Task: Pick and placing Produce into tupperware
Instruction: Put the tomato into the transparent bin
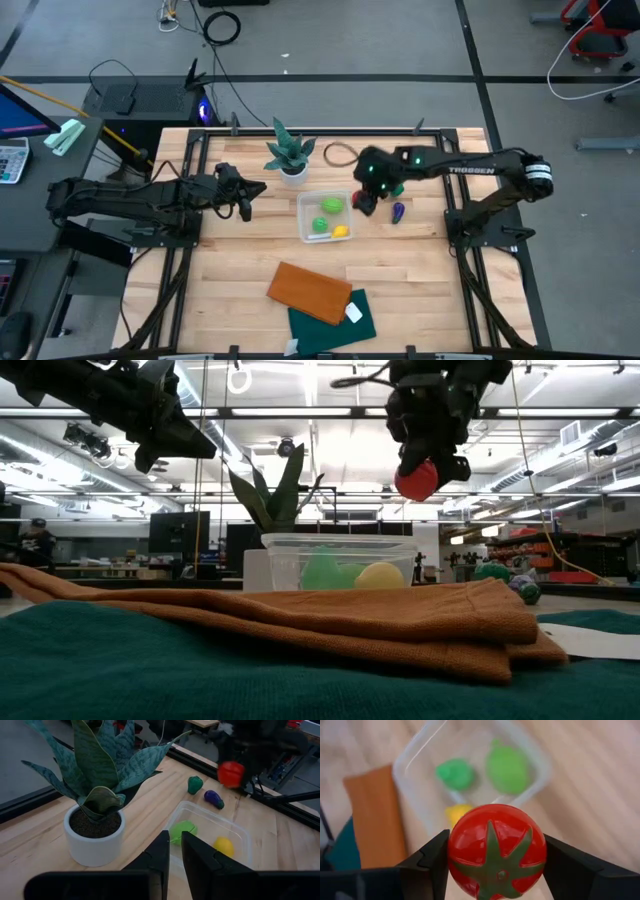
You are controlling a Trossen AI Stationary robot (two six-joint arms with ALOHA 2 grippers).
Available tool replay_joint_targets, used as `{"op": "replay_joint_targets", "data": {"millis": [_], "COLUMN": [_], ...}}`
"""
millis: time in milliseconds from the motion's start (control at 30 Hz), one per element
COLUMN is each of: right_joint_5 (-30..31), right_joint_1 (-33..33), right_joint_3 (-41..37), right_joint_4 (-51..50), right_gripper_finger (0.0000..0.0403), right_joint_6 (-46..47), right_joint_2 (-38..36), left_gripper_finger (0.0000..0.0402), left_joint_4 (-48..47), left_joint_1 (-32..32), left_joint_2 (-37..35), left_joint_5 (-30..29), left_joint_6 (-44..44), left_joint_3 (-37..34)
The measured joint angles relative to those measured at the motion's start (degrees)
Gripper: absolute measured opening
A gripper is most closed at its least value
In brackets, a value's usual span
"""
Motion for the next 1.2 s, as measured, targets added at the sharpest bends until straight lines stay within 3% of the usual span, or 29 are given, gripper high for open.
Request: {"op": "replay_joint_targets", "data": {"millis": [433,633,867,1200], "right_joint_5": [-1.65,-1.71,-1.25,-0.17], "right_joint_1": [5.78,5.73,5.71,5.97], "right_joint_3": [0.36,6.71,17.83,19.67], "right_joint_4": [6.5,6.13,-3.04,-4.16], "right_gripper_finger": [0.0217,0.0217,0.0217,0.0217], "right_joint_6": [-1.48,-6.38,-15.27,-20.48], "right_joint_2": [5.55,9.98,18.39,24.67], "left_gripper_finger": [0.0047,0.0052,0.0046,0.0048], "left_joint_4": [0.01,0.02,-0.03,-0.05], "left_joint_1": [0.0,0.0,-0.01,0.0], "left_joint_2": [0.0,0.0,0.0,0.0], "left_joint_5": [0.0,0.01,0.02,0.02], "left_joint_6": [0.02,0.02,0.09,0.23], "left_joint_3": [0.0,0.0,0.0,0.0]}}
